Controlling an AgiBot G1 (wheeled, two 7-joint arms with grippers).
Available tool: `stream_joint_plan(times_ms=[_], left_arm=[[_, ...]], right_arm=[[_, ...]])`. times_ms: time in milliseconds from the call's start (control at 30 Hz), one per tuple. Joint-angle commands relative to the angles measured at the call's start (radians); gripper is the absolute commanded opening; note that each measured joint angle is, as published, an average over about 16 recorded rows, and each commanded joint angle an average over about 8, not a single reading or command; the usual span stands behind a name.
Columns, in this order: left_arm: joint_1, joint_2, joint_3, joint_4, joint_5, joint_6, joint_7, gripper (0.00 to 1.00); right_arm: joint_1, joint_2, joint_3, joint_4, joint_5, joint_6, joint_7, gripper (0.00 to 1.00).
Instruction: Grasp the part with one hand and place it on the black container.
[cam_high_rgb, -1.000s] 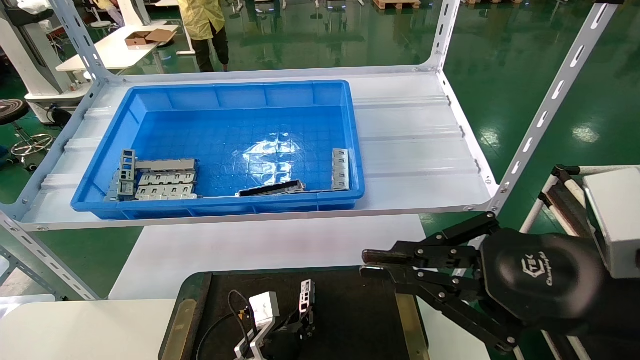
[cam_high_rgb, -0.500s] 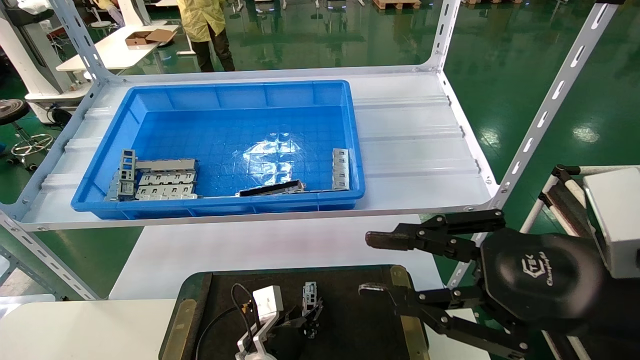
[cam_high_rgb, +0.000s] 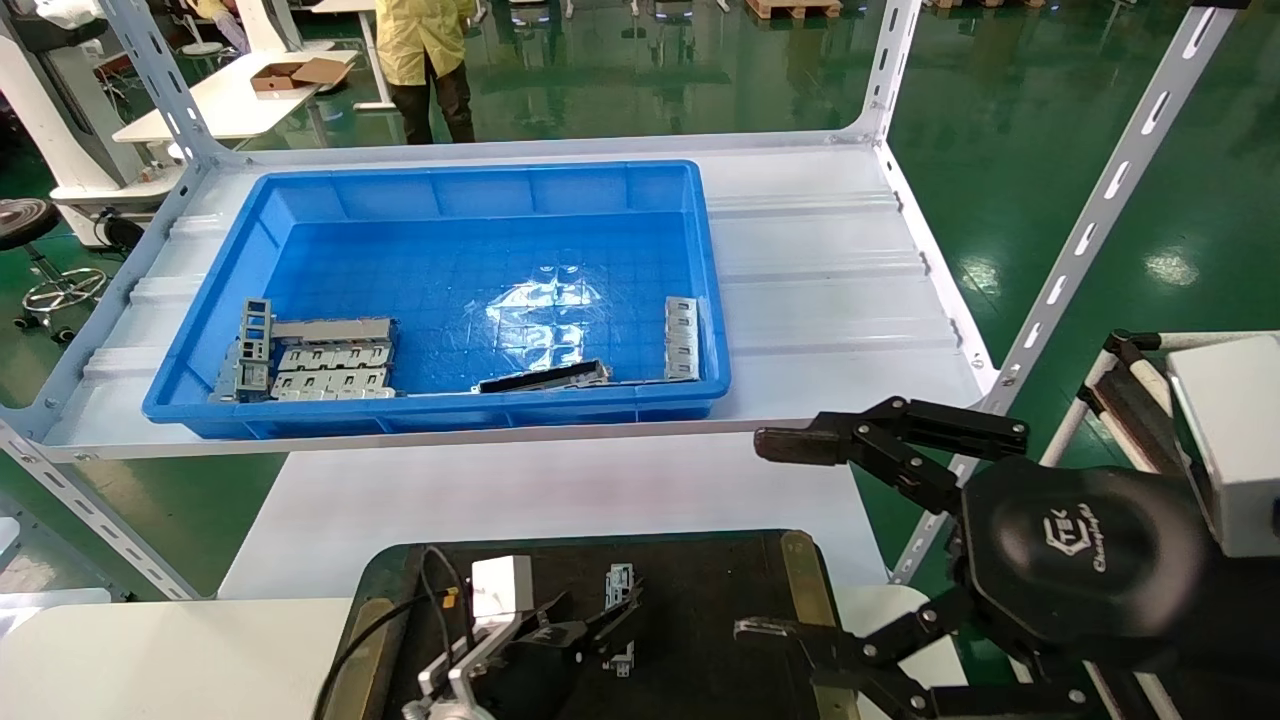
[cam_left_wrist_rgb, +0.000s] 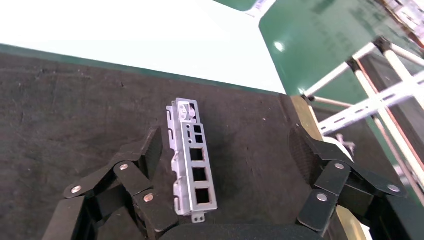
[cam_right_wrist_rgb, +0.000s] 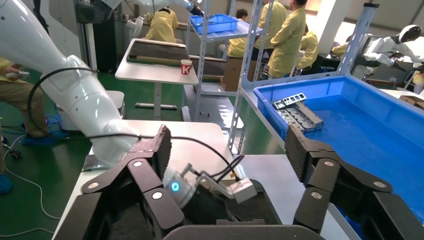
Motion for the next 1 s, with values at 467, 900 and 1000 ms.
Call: stream_joint_plan(times_ms=[467, 900, 1000], left_arm=[[0.072, -0.286, -0.184, -0.009, 0.144, 0.554, 0.141, 1.0], [0.14, -0.378, -0.349, 0.025, 0.163, 0.788, 0.411, 1.0], [0.143, -0.393, -0.368, 0.027, 0.161, 0.827, 0.448, 1.0]], right_arm=[[0.0, 0.0, 0.0, 0.0, 0.0, 0.0, 0.0, 1.0], [0.0, 0.0, 0.0, 0.0, 0.0, 0.0, 0.0, 1.0], [0.0, 0.0, 0.0, 0.0, 0.0, 0.0, 0.0, 1.0]])
